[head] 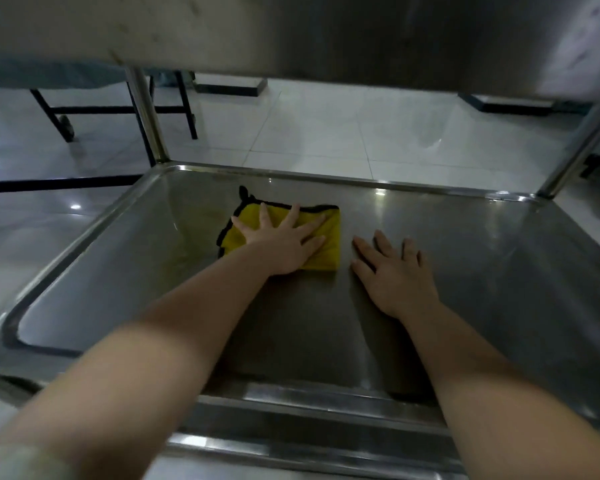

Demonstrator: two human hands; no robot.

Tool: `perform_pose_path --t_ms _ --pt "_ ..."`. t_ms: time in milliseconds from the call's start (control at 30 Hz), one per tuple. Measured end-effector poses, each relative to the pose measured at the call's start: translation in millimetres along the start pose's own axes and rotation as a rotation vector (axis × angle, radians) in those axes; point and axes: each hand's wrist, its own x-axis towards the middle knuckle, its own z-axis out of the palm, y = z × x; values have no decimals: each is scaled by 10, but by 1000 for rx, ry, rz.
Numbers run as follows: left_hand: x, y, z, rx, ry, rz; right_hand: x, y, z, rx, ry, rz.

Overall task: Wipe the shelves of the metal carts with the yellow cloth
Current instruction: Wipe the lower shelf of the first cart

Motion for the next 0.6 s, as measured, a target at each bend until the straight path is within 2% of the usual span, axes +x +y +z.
perform_pose_path --t_ms 167,233,300,467,600 --pt "-1315 -16 318 67 -80 57 -76 -28 -31 1 -7 9" --pt "-1559 -24 409 104 -93 51 -108 -46 -34 5 -10 4" --pt "-1359 -21 351 79 -49 24 -132 -59 -29 3 -7 1" --pt "-141 80 12 -49 19 -86 -123 -71 -11 -13 14 -2" --pt "-2 175 -1 -53 26 -123 -82 -33 -26 -2 -13 9"
